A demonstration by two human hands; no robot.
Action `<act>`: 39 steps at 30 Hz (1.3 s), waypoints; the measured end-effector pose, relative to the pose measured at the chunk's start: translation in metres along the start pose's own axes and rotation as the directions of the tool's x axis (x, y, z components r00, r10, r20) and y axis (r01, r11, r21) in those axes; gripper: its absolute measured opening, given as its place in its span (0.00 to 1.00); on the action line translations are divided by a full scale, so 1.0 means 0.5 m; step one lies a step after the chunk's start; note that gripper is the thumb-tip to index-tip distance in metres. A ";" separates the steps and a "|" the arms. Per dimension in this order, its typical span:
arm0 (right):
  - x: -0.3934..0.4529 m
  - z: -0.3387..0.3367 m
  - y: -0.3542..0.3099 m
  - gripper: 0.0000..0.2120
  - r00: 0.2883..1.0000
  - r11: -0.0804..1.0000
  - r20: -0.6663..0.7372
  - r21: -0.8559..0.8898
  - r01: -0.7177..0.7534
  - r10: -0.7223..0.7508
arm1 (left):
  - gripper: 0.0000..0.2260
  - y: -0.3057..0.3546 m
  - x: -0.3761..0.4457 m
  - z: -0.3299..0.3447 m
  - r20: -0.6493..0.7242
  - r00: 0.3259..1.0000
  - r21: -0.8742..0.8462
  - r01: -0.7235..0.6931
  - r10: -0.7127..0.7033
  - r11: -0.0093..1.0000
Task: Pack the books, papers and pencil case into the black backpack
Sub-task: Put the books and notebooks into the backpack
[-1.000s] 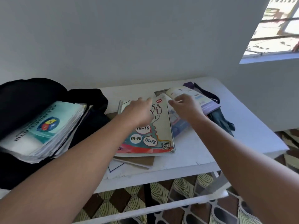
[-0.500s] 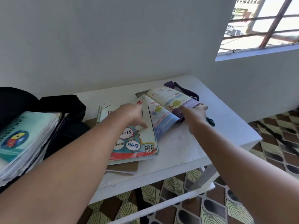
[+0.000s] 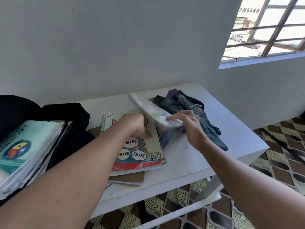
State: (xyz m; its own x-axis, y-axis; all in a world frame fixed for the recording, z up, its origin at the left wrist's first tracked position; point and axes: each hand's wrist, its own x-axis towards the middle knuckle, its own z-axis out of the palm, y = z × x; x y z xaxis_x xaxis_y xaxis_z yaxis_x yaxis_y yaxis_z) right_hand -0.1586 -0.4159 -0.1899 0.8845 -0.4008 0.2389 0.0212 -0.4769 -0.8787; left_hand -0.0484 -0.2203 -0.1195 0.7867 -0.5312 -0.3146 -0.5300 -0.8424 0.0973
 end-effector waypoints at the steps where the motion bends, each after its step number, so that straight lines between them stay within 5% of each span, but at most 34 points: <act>1: -0.008 -0.003 0.001 0.22 0.999 1.000 0.044 0.008 -0.001 0.001 | 0.35 -0.003 -0.001 0.001 -0.004 1.000 -0.006 -0.008 0.008 1.000; 4: -0.002 -0.009 -0.015 0.17 0.989 0.987 -0.058 0.087 -0.134 0.139 | 0.34 -0.006 -0.005 -0.002 0.015 1.000 0.033 -0.017 0.016 0.999; 7: 0.018 -0.011 -0.039 0.12 0.941 0.932 -0.053 -0.132 -0.339 0.335 | 0.35 -0.013 -0.006 -0.003 0.030 0.999 0.011 -0.020 0.019 1.000; 14: 0.058 -0.027 -0.068 0.27 0.762 0.771 0.120 -0.114 -0.626 0.637 | 0.33 -0.023 -0.001 0.006 0.041 0.999 -0.023 -0.012 0.013 1.000; 18: 0.069 -0.034 -0.076 0.25 0.692 0.693 0.181 0.064 -0.718 0.699 | 0.33 -0.033 0.002 0.004 0.021 1.000 -0.031 0.001 0.000 1.000; 22: 0.066 -0.015 -0.096 0.20 0.723 0.663 0.274 0.288 -0.691 0.634 | 0.36 -0.054 0.005 0.010 0.021 0.998 -0.105 -0.061 0.064 0.993; 25: 0.059 0.001 -0.122 0.15 0.775 0.639 0.286 0.443 -0.629 0.564 | 0.26 -0.080 -0.007 0.011 0.075 0.993 -0.292 -0.068 0.093 0.954; 28: 0.076 -0.006 -0.165 0.12 0.867 0.788 0.108 0.373 -0.489 0.487 | 0.13 -0.133 -0.040 -0.012 0.087 0.994 -0.355 -0.037 0.072 0.934; 31: 0.096 -0.028 -0.221 0.06 0.944 0.937 -0.117 0.209 -0.280 0.309 | 0.14 -0.186 -0.065 -0.052 -0.136 0.988 -0.299 0.034 -0.078 0.954; 34: 0.102 -0.024 -0.274 0.03 0.969 0.998 -0.247 -0.061 -0.023 0.007 | 0.25 -0.188 -0.075 -0.089 -0.449 0.888 -0.337 -0.071 -0.094 0.939; 37: 0.094 0.009 -0.310 0.06 0.938 0.944 -0.192 -0.220 0.246 -0.289 | 0.37 -0.140 -0.077 -0.114 -0.611 0.789 -0.262 -0.282 0.067 0.923; 39: 0.089 0.031 -0.323 0.06 0.871 0.855 -0.112 -0.282 0.435 -0.479 | 0.33 -0.117 -0.072 -0.121 -0.701 0.699 -0.221 -0.398 0.139 0.890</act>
State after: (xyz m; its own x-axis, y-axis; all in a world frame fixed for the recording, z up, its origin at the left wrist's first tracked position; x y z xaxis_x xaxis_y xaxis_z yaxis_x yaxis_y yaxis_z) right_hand -0.1155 -0.3447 -0.0435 0.7078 -0.2078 0.6752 0.2714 -0.8025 -0.5314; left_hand -0.0265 -0.1574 -0.0567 0.6984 -0.5519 0.4557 -0.7154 -0.5582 0.4202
